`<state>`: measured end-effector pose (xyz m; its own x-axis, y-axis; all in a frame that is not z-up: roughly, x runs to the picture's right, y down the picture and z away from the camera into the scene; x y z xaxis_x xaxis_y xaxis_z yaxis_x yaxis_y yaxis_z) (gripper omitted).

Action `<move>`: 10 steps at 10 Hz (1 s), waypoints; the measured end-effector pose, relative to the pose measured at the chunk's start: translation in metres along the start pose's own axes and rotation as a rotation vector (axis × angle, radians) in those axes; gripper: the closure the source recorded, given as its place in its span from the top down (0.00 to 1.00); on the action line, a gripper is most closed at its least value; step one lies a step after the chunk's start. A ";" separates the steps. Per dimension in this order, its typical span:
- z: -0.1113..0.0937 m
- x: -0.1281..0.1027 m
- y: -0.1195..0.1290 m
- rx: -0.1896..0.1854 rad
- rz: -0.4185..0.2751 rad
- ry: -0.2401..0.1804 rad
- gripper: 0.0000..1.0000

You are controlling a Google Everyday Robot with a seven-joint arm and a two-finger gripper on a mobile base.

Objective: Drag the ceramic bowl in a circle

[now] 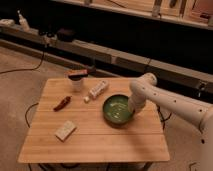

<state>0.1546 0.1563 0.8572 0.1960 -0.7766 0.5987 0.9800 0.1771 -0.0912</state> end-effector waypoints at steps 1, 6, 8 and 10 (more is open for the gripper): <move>0.001 -0.017 -0.012 0.001 -0.050 -0.014 0.00; 0.000 -0.136 0.030 -0.040 -0.145 -0.173 0.00; 0.003 -0.166 0.080 -0.083 -0.082 -0.230 0.00; 0.006 -0.171 0.149 -0.129 0.069 -0.242 0.00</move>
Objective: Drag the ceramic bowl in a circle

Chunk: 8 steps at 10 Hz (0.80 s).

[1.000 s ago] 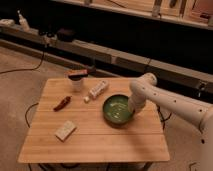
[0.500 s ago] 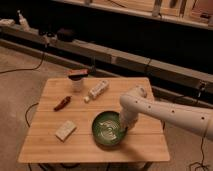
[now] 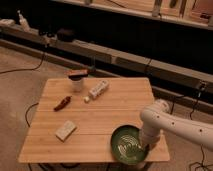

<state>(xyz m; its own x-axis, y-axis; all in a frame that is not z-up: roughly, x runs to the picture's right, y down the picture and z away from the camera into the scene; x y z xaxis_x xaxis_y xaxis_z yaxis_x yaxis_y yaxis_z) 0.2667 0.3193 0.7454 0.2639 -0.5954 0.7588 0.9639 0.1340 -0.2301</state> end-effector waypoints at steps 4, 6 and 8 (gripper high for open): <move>-0.036 0.085 0.053 0.036 0.221 0.127 0.00; -0.066 0.133 0.052 0.047 0.260 0.202 0.00; -0.082 0.170 0.035 0.052 0.259 0.233 0.00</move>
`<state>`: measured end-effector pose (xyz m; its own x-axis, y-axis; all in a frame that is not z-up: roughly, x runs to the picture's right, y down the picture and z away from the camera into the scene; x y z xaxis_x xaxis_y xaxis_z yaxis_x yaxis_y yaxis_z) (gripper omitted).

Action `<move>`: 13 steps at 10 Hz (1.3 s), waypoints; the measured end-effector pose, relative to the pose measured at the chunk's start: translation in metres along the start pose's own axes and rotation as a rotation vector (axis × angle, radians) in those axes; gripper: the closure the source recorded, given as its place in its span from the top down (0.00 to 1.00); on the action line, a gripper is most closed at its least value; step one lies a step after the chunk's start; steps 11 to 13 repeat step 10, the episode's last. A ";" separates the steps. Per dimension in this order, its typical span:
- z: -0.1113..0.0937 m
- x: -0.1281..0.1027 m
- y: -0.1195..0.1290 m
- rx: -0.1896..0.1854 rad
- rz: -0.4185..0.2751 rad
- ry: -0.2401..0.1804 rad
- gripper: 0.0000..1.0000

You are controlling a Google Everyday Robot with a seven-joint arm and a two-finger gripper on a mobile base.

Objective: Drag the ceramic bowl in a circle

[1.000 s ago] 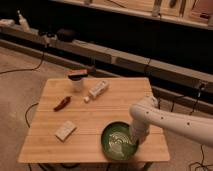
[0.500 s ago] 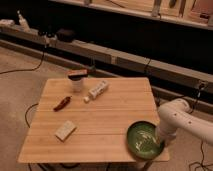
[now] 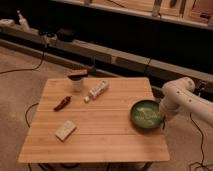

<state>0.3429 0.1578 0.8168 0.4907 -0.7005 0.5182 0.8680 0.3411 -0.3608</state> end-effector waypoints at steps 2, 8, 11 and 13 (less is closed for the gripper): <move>0.006 0.009 -0.052 0.019 -0.064 0.001 0.00; 0.024 -0.131 -0.168 0.073 -0.485 -0.114 0.00; 0.029 -0.158 -0.147 0.041 -0.524 -0.154 0.00; 0.029 -0.158 -0.147 0.041 -0.524 -0.154 0.00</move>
